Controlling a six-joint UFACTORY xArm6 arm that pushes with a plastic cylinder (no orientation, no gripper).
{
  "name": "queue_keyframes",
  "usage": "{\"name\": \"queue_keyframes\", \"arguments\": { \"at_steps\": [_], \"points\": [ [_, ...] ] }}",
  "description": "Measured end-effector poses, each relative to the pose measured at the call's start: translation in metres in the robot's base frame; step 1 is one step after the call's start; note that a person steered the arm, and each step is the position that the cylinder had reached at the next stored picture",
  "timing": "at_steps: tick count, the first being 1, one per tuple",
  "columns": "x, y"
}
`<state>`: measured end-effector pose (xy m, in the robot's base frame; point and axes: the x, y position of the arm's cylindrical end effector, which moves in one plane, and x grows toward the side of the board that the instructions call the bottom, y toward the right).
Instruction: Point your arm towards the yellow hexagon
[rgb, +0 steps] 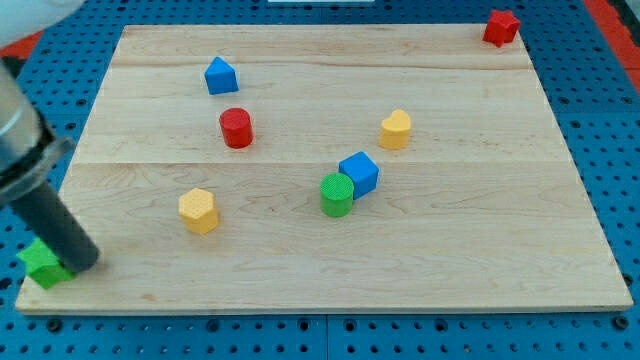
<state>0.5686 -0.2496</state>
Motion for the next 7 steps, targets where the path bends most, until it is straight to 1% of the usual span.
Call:
{"name": "queue_keyframes", "arguments": {
  "at_steps": [1,2,3,5,7],
  "points": [
    [-0.001,0.007],
    [-0.039,0.017],
    [-0.048,0.017],
    [-0.046,0.017],
    [-0.046,0.033]
  ]
}}
